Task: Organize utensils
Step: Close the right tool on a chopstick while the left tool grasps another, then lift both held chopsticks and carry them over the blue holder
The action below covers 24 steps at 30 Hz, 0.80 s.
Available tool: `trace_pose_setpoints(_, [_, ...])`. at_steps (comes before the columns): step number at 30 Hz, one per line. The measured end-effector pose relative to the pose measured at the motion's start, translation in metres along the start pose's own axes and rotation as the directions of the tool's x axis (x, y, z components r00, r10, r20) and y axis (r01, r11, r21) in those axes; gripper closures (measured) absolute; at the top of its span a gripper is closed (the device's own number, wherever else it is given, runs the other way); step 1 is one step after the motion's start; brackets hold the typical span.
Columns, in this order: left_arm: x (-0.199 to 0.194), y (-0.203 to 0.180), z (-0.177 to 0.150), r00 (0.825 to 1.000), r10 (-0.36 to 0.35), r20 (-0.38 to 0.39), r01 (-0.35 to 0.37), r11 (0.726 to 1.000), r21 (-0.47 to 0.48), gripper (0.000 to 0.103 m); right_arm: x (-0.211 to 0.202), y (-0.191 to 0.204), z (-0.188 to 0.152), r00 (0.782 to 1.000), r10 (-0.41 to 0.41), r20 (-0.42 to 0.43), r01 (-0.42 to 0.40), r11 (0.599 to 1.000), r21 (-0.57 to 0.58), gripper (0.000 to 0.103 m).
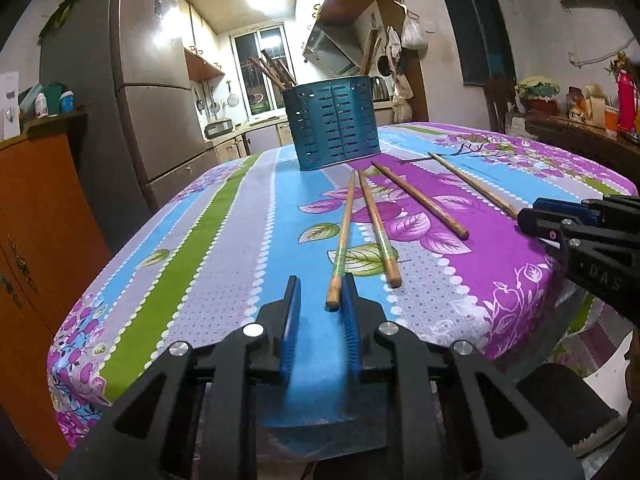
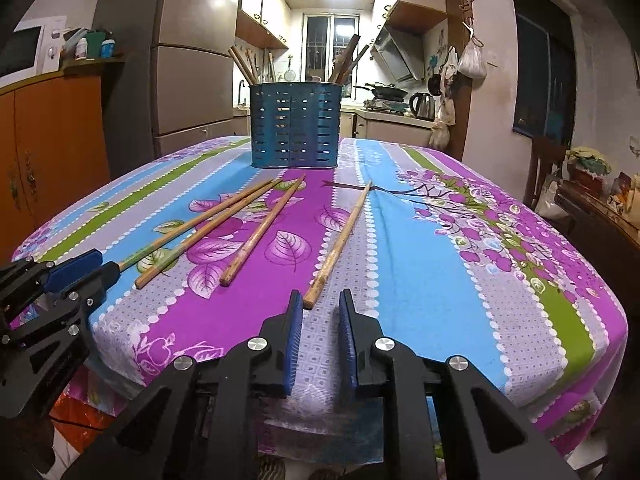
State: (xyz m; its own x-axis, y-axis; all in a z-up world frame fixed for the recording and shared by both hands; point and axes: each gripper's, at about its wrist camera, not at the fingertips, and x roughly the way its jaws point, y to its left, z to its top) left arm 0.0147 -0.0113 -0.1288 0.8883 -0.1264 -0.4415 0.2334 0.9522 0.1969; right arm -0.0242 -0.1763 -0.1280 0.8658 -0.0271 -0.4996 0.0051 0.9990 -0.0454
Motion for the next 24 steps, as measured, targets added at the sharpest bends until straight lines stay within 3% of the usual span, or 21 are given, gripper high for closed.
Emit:
trace_pose_setpoints(10, [0.001,0.002,-0.003,0.999,-0.031,0.02,0.031,0.999,-0.012,0.09,0.004,-0.004,-0.002,1.0,0.006,0.012,-0.007,0.999,0.045,0.084])
trace_pose_setpoints(12, [0.001,0.001,-0.005,0.998,-0.048,0.031,0.048,0.999,-0.01,0.095,0.004,-0.008,-0.001,1.0,0.0,0.007,0.0,0.998,0.071,0.094])
trace_pose_setpoints(24, [-0.007,0.013,0.002,0.998,-0.042,0.036,0.044,0.997,-0.066,0.098,-0.011,-0.028,0.002,1.0,0.017,0.011,-0.018,0.993,0.119,0.096])
